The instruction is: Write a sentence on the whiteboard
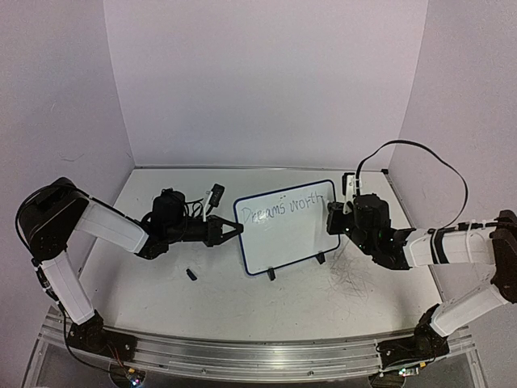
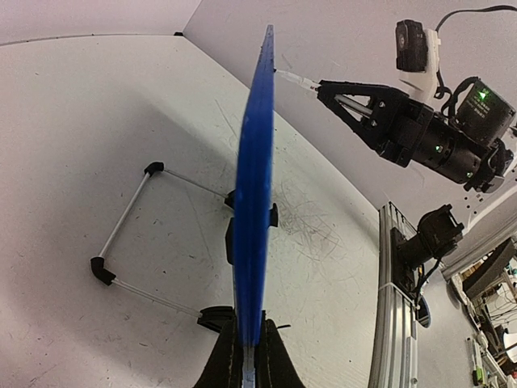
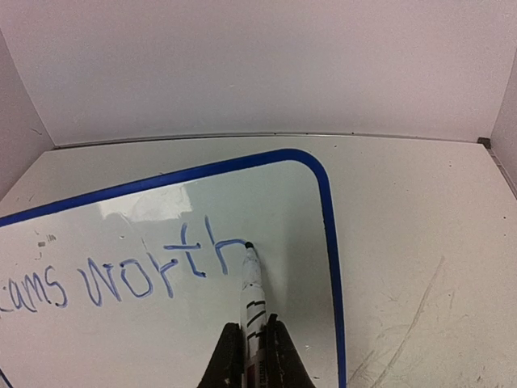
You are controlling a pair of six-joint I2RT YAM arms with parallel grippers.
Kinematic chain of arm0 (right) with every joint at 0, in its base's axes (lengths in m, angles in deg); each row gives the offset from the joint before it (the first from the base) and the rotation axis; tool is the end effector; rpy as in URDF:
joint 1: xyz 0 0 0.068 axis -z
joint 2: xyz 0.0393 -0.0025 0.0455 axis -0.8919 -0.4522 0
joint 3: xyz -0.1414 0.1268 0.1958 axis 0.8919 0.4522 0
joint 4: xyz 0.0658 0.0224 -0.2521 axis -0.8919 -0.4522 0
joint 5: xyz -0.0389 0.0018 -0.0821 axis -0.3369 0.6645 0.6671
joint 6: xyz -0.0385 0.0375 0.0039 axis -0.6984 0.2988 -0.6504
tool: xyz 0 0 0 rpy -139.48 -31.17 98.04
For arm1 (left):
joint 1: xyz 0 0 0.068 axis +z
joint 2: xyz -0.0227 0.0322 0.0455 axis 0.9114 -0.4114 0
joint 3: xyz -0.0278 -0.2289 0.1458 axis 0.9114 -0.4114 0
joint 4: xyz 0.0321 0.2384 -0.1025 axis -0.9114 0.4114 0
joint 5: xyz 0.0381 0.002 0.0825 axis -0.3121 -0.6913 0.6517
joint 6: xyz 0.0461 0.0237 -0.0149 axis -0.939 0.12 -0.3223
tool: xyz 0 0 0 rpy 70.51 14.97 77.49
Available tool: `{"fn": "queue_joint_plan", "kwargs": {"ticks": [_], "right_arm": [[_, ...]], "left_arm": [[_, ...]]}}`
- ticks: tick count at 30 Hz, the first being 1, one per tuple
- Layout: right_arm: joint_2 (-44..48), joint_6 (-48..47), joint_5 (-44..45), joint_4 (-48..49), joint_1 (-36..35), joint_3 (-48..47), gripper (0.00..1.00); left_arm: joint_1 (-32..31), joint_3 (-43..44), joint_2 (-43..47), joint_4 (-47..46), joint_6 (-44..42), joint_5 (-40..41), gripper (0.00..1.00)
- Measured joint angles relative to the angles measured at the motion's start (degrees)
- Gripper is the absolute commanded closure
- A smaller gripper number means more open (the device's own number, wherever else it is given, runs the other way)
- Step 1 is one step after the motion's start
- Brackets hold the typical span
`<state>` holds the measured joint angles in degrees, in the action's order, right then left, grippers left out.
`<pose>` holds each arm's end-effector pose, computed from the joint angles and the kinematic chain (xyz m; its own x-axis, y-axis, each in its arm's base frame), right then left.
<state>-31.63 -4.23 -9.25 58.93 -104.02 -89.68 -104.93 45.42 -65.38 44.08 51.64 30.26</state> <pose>0.2307 0.1839 0.2204 -0.2778 0.0650 -0.9584 -0.3075 0.9392 0.1528 0.2525 -0.2322 0.1731 -0.5641 0.0287 -0.8252 0.7845 0.3307 -0.5247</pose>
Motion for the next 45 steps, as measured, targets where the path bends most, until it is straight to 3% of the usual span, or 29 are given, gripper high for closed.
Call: {"fn": "queue_joint_plan", "kwargs": {"ticks": [20, 32, 39, 45], "right_arm": [[1.43, 0.50, -1.00, -2.76, 0.00, 1.05, 1.00], [15.46, -2.99, -7.96, -7.17, 0.00, 3.45, 1.00], [15.52, -3.69, -11.57, -11.06, -0.53, 3.93, 1.00], [13.41, -3.27, -13.11, -11.13, -5.59, 3.84, 1.00]], "left_arm": [[-0.07, 0.00, 0.03, 0.05, 0.00, 0.27, 1.00], [-0.07, 0.00, 0.07, 0.59, 0.00, 0.87, 1.00], [-0.24, 0.00, 0.09, 0.61, 0.07, 1.73, 1.00], [-0.75, 0.00, 0.09, 0.61, 0.07, 2.36, 1.00]]}}
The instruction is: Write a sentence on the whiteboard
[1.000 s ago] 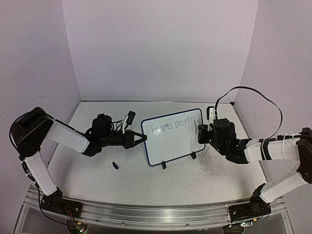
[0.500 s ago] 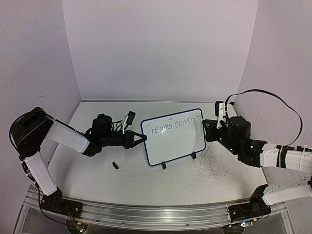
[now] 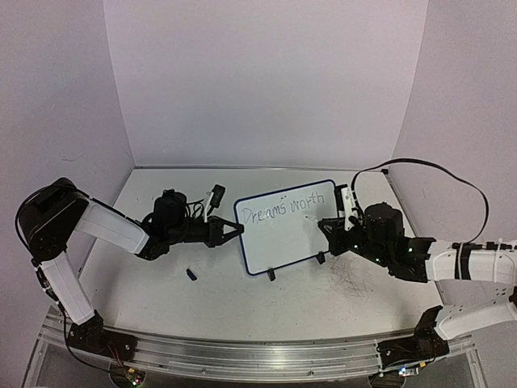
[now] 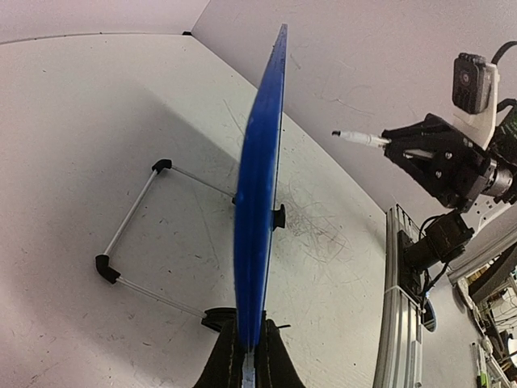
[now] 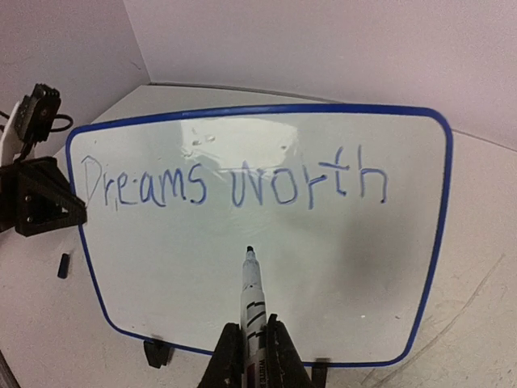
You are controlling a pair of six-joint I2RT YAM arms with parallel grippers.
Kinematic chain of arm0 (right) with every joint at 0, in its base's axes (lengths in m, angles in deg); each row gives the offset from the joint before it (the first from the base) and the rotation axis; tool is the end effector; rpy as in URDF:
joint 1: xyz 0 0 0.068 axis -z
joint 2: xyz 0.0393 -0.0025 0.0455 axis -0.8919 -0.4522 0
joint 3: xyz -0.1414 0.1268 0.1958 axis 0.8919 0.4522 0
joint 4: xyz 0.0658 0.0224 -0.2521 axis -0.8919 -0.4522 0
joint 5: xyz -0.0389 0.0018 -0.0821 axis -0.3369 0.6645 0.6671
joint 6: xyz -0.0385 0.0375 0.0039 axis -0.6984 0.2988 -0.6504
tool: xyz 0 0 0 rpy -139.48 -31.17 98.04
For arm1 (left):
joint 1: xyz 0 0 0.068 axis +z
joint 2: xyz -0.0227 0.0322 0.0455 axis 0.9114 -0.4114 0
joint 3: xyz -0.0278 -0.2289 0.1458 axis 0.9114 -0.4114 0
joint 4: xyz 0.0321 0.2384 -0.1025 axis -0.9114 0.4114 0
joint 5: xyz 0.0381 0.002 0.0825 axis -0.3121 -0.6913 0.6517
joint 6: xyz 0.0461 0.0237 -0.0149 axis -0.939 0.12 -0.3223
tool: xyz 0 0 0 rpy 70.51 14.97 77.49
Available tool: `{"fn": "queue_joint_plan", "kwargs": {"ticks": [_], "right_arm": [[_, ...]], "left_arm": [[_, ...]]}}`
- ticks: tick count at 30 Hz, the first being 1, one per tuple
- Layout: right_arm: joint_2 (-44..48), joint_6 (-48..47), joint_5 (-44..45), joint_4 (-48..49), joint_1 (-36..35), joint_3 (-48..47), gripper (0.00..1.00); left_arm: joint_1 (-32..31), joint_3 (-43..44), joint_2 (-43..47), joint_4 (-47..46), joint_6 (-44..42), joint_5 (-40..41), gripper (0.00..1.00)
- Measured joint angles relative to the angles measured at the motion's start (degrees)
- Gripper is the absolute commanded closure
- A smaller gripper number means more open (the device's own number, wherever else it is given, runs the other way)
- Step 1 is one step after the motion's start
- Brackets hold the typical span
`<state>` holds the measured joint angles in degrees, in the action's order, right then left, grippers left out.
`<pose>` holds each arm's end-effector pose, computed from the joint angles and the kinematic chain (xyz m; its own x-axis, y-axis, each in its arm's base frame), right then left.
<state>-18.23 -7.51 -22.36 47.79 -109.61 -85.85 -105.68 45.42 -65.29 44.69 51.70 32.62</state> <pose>0.1784 0.1819 0.2370 -0.3130 -0.0558 -0.9481 -0.5929 0.7913 0.1492 0.2505 -0.2348 0.1723 -0.5658 0.0248 -0.8242 0.7745 0.3588 -0.5209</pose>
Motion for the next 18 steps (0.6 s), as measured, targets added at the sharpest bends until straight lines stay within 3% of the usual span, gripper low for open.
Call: {"fn": "queue_joint_plan", "kwargs": {"ticks": [10, 18], "right_arm": [[-7.61, 2.01, -0.34, 1.21, -8.20, -3.34, 1.00], [-13.56, -3.64, -0.29, 4.35, -8.92, -7.57, 1.00]], "left_arm": [[-0.31, 0.00, 0.00, -0.02, 0.00, 0.95, 1.00], [-0.51, 0.00, 0.02, 0.00, 0.00, 1.42, 1.00]]}}
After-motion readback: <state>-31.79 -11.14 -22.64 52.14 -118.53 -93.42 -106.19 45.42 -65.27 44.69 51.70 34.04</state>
